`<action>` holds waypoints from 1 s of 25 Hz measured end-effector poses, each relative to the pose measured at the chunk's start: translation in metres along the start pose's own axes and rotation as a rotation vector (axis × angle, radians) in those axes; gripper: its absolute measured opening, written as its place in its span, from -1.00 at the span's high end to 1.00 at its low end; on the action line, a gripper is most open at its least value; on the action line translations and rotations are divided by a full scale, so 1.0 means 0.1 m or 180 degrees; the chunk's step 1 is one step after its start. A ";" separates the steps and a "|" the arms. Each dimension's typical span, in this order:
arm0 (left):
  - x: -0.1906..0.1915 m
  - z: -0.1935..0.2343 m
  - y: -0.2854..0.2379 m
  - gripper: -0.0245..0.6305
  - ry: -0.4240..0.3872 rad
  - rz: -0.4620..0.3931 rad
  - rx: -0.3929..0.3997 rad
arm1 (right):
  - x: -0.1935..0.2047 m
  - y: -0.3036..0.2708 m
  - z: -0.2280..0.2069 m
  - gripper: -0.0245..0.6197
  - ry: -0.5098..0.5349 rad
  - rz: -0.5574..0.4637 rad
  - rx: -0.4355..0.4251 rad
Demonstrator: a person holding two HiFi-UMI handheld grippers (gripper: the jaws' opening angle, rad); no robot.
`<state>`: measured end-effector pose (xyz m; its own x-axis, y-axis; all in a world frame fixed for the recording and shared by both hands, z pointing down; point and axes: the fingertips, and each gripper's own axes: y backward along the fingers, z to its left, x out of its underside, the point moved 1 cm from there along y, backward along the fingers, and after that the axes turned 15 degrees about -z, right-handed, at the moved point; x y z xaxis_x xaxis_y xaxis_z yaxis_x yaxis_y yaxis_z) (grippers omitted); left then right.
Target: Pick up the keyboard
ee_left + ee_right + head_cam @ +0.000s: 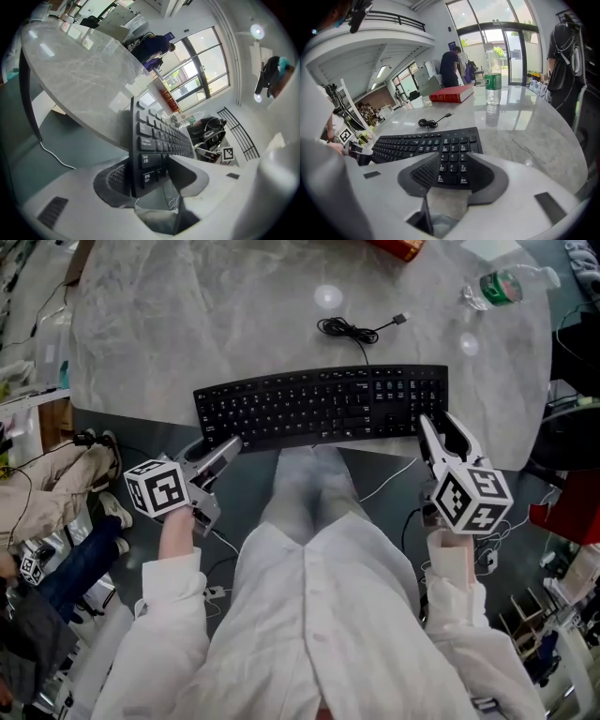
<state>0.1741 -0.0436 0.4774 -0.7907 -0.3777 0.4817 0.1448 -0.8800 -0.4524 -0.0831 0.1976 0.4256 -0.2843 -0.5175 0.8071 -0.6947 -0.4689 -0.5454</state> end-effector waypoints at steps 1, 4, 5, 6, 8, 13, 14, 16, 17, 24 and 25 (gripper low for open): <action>0.00 0.00 0.00 0.24 0.0004 0.0005 0.0000 | 0.00 -0.01 -0.02 0.41 -0.0006 0.0003 0.0014; 0.00 0.00 0.01 0.24 -0.0001 0.0012 -0.0002 | -0.01 -0.05 -0.07 0.26 -0.0054 0.0036 -0.0005; -0.01 0.00 0.00 0.24 -0.0003 0.0014 -0.0003 | -0.02 -0.06 -0.10 0.21 -0.0047 0.0048 -0.0002; -0.01 0.01 0.00 0.24 0.0000 0.0018 -0.0004 | -0.02 -0.08 -0.13 0.17 -0.0033 0.0058 0.0017; 0.00 0.01 -0.01 0.24 0.0020 0.0030 -0.0003 | -0.01 -0.10 -0.22 0.14 -0.0028 0.0082 0.0070; 0.00 0.01 0.00 0.24 0.0026 0.0046 0.0008 | 0.08 -0.16 -0.30 0.08 -0.0060 0.0206 -0.0008; 0.00 0.01 0.00 0.24 0.0024 0.0044 0.0008 | 0.10 -0.18 -0.29 0.07 -0.0061 0.0239 -0.0064; 0.01 0.01 0.00 0.24 0.0026 0.0039 0.0004 | 0.16 -0.19 -0.25 0.04 -0.0058 0.0318 -0.0184; 0.01 0.01 0.00 0.24 0.0028 0.0037 0.0003 | 0.18 -0.20 -0.23 0.02 -0.0048 0.0351 -0.0227; -0.01 0.00 0.00 0.24 0.0024 0.0024 0.0001 | 0.18 -0.21 -0.22 0.01 -0.0015 0.0391 -0.0283; 0.00 0.00 0.00 0.24 0.0021 0.0021 0.0001 | 0.18 -0.21 -0.22 0.00 -0.0008 0.0380 -0.0286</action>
<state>0.1743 -0.0433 0.4771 -0.7936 -0.3815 0.4739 0.1502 -0.8777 -0.4552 -0.0886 0.2136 0.4566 -0.3670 -0.5676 0.7370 -0.7125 -0.3378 -0.6150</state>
